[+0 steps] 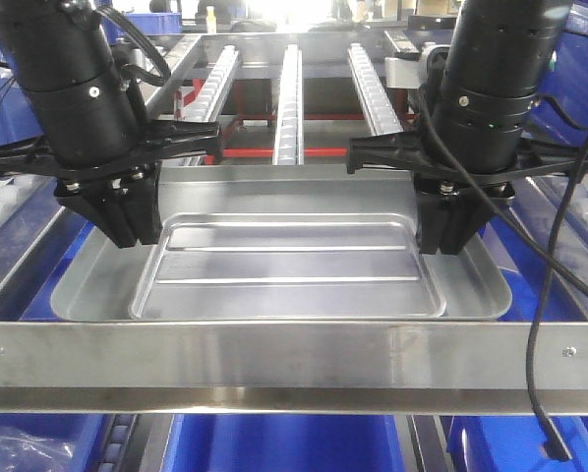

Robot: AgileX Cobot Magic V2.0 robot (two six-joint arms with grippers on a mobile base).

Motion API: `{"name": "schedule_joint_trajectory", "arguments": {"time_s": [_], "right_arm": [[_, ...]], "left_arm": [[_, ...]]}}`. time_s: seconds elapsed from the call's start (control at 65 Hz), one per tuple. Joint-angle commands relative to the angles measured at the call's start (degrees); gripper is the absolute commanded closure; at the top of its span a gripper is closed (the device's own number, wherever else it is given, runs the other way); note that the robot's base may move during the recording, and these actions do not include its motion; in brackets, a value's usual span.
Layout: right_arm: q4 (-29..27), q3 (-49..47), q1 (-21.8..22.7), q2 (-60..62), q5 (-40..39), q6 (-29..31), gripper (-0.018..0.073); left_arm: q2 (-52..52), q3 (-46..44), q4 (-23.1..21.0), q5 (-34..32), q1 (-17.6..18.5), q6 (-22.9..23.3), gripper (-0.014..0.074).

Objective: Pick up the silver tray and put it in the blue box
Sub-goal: 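Lower both grippers, open, over the tray's two short edges, then position both open grippers around the tray rims and descend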

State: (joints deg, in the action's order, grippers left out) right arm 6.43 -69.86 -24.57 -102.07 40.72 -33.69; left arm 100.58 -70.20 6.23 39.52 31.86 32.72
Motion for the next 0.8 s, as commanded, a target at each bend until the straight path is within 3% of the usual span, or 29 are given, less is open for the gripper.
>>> {"name": "schedule_joint_trajectory", "arguments": {"time_s": [0.0,0.431,0.538,0.662,0.785], "right_arm": [[1.2,-1.9,0.0,2.8,-1.0,0.6,0.0502],[0.9,-1.9,0.0,2.8,-0.8,0.6,0.0502],[0.4,-1.9,0.0,2.8,-0.8,0.6,0.0502],[0.3,-1.9,0.0,2.8,-0.8,0.6,0.0500],[0.3,-1.9,0.0,2.8,-0.9,0.6,0.0424]], "left_arm": [[-2.5,-1.9,-0.1,-2.0,0.3,0.1,0.0603],[-2.5,-1.9,-0.1,-2.0,0.3,0.1,0.0596],[-2.5,-1.9,-0.1,-2.0,0.3,0.1,0.0487],[-2.5,-1.9,-0.1,-2.0,0.3,0.1,0.0296],[-2.5,-1.9,-0.1,-2.0,0.3,0.1,0.0279]]}}
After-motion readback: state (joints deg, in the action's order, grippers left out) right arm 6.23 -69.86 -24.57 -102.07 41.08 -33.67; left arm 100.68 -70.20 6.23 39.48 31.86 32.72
